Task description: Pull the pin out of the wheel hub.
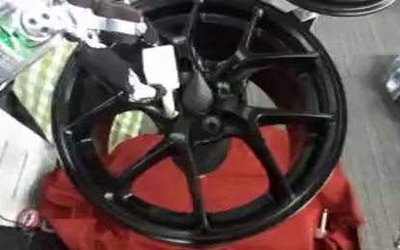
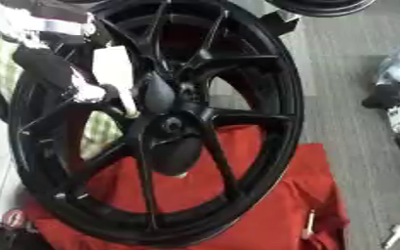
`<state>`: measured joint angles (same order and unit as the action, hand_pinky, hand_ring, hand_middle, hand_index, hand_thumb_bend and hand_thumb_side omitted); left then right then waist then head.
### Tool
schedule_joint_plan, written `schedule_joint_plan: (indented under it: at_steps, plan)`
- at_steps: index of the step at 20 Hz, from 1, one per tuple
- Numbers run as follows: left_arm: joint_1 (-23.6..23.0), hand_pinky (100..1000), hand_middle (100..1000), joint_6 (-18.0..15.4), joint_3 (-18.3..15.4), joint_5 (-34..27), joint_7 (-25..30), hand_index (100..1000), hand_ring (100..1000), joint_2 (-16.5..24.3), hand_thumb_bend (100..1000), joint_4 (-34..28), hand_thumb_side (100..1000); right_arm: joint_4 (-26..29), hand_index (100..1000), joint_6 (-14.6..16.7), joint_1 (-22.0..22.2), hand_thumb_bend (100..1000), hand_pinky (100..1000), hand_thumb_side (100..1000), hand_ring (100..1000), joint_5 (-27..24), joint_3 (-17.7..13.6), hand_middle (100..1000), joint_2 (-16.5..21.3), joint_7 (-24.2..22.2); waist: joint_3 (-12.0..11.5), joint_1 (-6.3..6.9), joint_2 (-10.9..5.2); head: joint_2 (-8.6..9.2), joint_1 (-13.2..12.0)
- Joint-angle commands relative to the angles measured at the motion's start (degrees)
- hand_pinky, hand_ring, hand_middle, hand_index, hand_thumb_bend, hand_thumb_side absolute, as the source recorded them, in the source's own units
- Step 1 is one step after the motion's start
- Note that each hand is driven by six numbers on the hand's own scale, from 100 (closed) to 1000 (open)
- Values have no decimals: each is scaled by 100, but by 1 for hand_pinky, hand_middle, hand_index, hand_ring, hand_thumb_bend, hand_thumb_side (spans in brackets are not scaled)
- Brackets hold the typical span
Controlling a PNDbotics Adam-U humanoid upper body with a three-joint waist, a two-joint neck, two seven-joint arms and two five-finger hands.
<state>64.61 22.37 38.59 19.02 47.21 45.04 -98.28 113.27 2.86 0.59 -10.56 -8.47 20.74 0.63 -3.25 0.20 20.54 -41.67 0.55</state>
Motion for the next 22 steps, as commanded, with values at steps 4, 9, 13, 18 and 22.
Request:
schedule_joint_plan:
  at_steps: [4, 9, 13, 18, 22]
  plan:
    - [179, 599, 390, 779, -387, -253, 330, 534, 550, 181, 100, -339, 334, 132, 721, -57, 15, 100, 977, 543, 716, 10, -50, 613, 26, 21, -29, -13, -105, 44, -3]
    - [206, 577, 339, 1022, -740, -695, 128, 494, 522, 332, 100, -588, 276, 132, 722, -80, 29, 100, 977, 544, 718, 23, -57, 613, 8, 44, -30, -31, -114, 55, 13]
    - [207, 564, 316, 1134, -1255, -1151, -109, 480, 508, 536, 100, -780, 244, 132, 722, -40, 40, 100, 976, 538, 718, 21, -74, 613, 3, 61, -54, -51, -115, 43, 42]
    - [-202, 558, 311, 1043, -2260, -1623, -866, 488, 504, 1117, 100, -559, 246, 132, 721, 143, 81, 100, 974, 525, 719, 39, -119, 613, 49, 55, -167, -79, -120, 49, 132]
    - [-1131, 559, 316, 869, -3076, -1920, -1730, 498, 507, 1758, 100, -97, 248, 132, 721, 327, 126, 100, 973, 524, 719, 58, -204, 613, 62, 111, -254, -104, -125, 92, 193]
